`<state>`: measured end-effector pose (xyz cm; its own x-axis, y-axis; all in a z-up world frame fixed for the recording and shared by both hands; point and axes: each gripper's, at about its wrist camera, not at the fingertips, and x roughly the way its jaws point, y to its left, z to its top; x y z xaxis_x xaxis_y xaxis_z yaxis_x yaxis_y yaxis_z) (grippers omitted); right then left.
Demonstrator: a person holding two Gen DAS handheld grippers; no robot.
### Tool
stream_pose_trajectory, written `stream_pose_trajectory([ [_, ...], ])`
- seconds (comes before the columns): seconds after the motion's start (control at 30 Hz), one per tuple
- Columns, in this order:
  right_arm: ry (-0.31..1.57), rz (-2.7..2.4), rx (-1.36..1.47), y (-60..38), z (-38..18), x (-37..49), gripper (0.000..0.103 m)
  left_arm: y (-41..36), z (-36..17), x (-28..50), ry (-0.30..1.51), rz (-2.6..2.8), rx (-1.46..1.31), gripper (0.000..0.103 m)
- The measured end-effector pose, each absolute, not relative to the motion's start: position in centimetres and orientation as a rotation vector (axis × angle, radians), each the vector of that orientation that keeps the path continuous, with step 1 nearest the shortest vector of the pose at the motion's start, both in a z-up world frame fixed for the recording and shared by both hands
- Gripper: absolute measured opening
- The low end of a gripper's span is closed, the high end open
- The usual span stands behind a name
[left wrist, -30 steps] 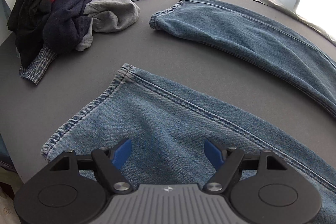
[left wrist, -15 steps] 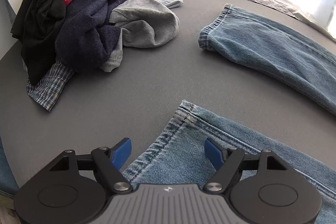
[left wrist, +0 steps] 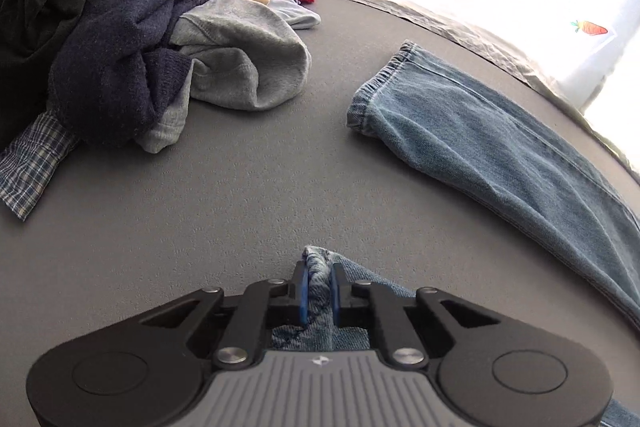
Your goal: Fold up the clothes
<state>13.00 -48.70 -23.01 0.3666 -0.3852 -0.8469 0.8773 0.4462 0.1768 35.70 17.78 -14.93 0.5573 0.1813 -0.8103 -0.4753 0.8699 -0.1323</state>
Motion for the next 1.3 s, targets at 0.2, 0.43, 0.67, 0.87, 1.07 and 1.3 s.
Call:
stream_pose_trajectory([
  [0.2, 0.799, -0.871, 0.78, -49.5, -22.4, 11.4, 0.102, 21.3, -12.0, 34.8, 0.844, 0.585, -0.456, 0.01],
  [0.43, 0.817, -0.817, 0.752, -50.6, -22.3, 10.1, 0.102, 22.7, -15.1, 34.5, 0.967, 0.664, -0.384, 0.021],
  [0.67, 0.817, -0.767, 0.755, -51.6, -22.5, 9.3, 0.102, 20.0, -13.6, 31.6, 0.94, 0.65, -0.278, 0.058],
  [0.87, 0.859, -0.72, 0.66, -51.6, -22.5, 9.7, 0.103, 19.2, -14.6, 26.1, 0.922, 0.683, -0.415, 0.067],
  [1.07, 0.938, -0.708, 0.536, -51.1, -22.7, 10.9, 0.103, 17.9, -13.8, 22.3, 0.844, 0.698, -0.403, 0.071],
  [1.3, 0.949, -0.677, 0.463, -50.2, -22.9, 10.7, 0.103, 19.4, -14.9, 20.0, 0.869, 0.739, -0.507, 0.071],
])
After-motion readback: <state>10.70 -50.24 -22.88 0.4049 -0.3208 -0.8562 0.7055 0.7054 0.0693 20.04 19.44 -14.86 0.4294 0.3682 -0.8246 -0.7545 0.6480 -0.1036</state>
